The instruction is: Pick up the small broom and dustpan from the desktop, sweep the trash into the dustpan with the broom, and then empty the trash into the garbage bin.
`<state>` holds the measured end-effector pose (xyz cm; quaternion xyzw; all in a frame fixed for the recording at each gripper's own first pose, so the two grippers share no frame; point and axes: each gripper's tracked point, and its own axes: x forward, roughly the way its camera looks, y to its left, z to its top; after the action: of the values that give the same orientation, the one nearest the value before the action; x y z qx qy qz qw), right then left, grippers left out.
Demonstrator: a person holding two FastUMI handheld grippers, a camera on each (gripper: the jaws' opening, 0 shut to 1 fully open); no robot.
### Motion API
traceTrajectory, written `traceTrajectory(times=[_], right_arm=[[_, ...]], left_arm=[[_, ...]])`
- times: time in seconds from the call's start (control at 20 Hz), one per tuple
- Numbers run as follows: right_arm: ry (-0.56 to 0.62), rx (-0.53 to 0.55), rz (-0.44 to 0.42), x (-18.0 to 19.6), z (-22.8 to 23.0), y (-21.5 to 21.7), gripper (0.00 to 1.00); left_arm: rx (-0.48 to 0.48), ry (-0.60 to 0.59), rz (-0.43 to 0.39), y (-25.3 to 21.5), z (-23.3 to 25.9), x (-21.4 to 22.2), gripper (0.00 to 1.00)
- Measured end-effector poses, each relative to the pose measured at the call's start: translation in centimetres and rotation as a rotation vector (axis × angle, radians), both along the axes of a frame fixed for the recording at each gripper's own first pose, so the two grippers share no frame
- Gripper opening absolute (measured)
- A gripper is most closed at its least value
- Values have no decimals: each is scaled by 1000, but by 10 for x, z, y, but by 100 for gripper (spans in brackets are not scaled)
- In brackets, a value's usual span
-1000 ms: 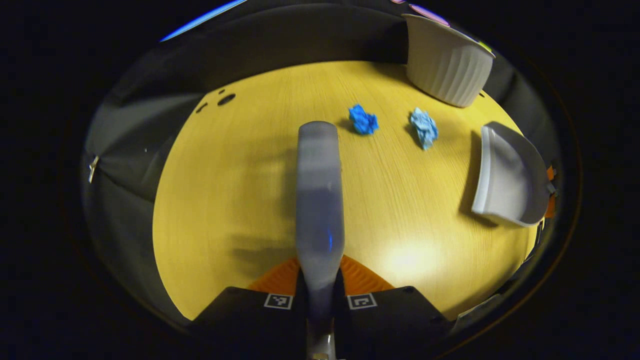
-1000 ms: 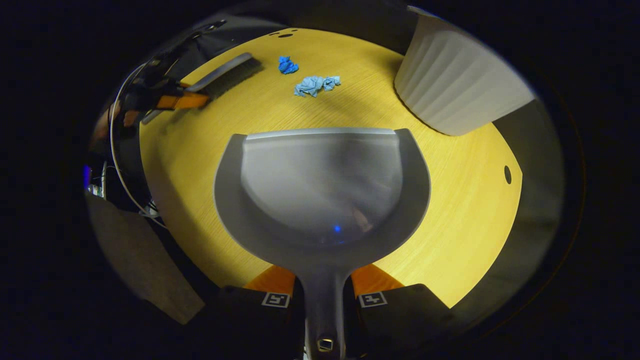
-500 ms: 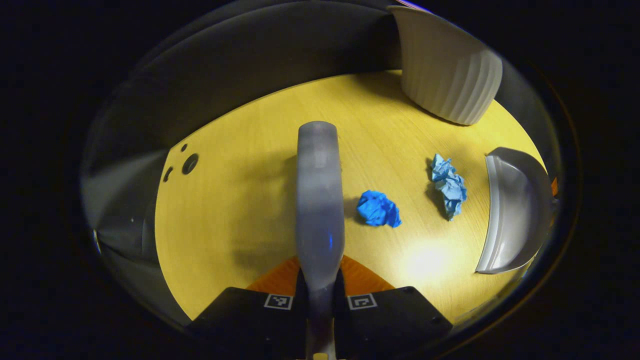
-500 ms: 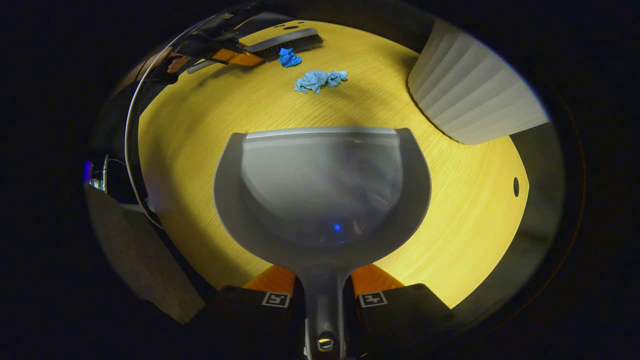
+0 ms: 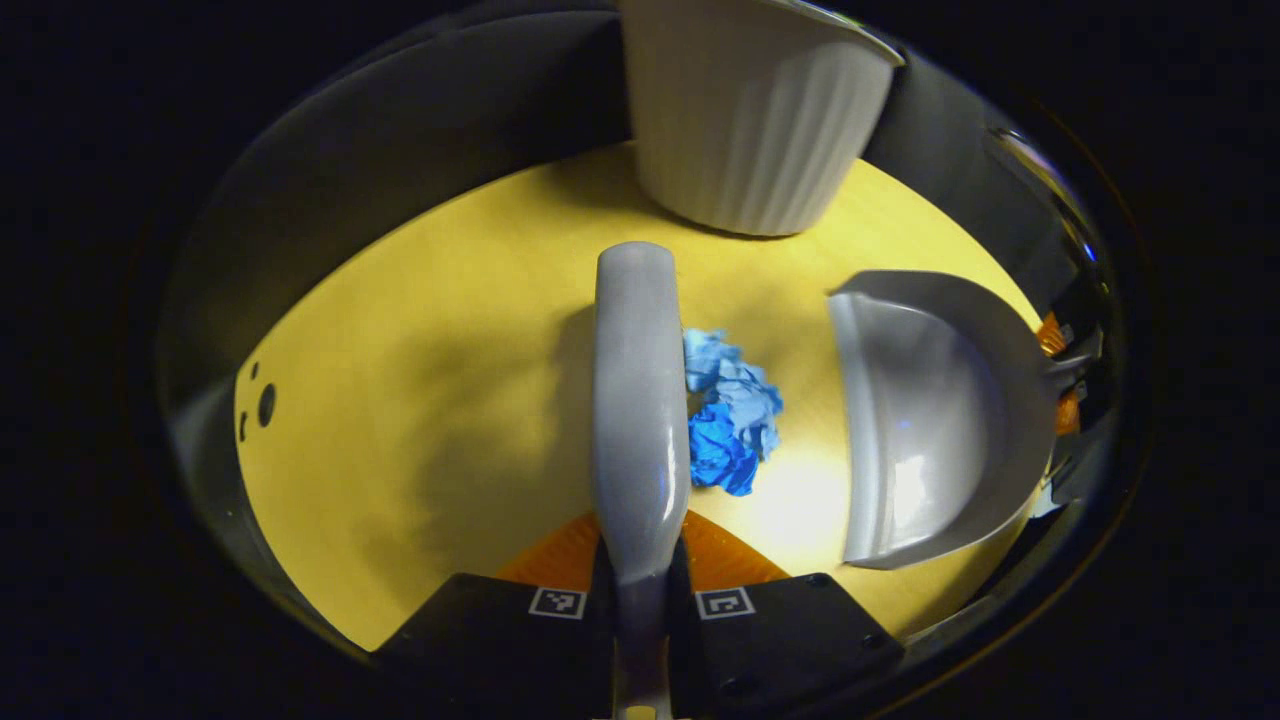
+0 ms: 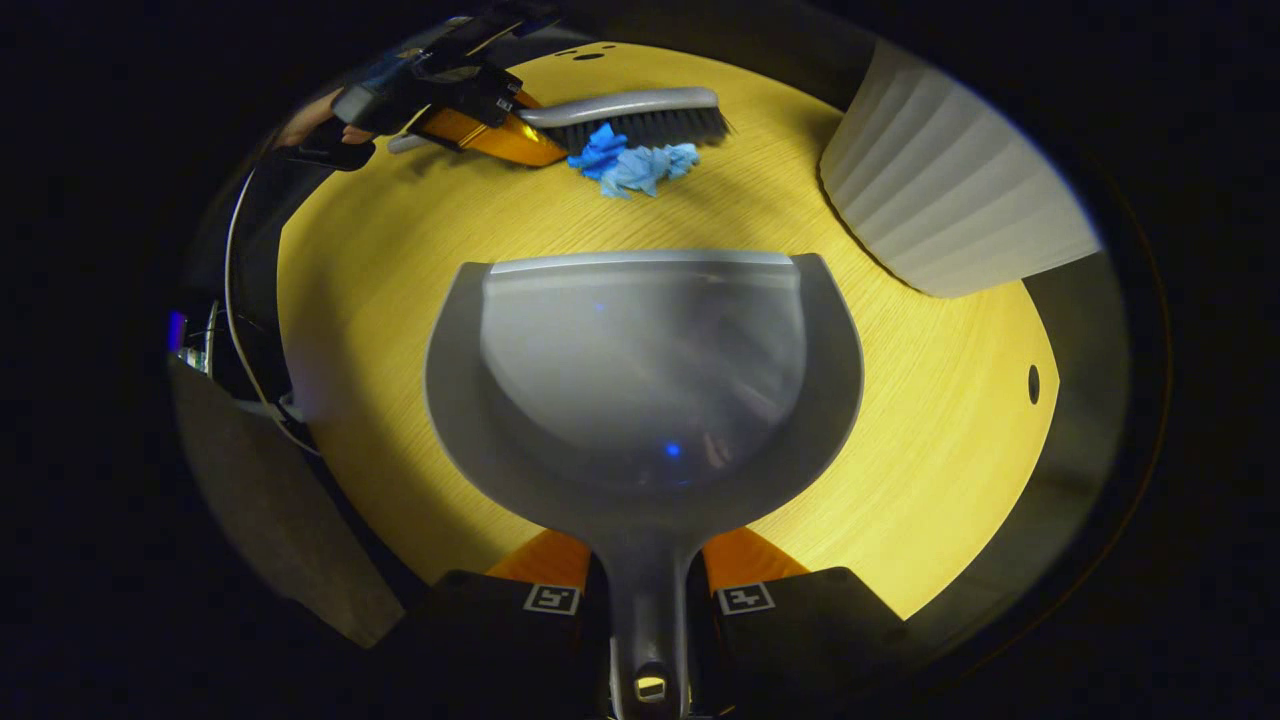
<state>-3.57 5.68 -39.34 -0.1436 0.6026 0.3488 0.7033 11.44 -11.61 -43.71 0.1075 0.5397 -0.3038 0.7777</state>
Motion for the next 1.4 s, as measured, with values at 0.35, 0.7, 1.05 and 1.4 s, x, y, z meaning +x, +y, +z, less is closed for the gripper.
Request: traceTrajectory(times=[0.35, 0.7, 1.05, 1.4], right_arm=[[-20, 13, -3, 0, -5, 0, 35], [-41, 46, -62, -1, -10, 11, 38], [-48, 56, -125, -3, -11, 21, 35], [-39, 38, -115, -5, -12, 19, 35]], left_arm=[[-154, 115, -130, -62, 23, -51, 25], [-242, 128, -38, -64, 44, -46, 25], [-156, 69, 88, -34, 52, -35, 25], [-63, 141, -20, -49, 8, -29, 25]])
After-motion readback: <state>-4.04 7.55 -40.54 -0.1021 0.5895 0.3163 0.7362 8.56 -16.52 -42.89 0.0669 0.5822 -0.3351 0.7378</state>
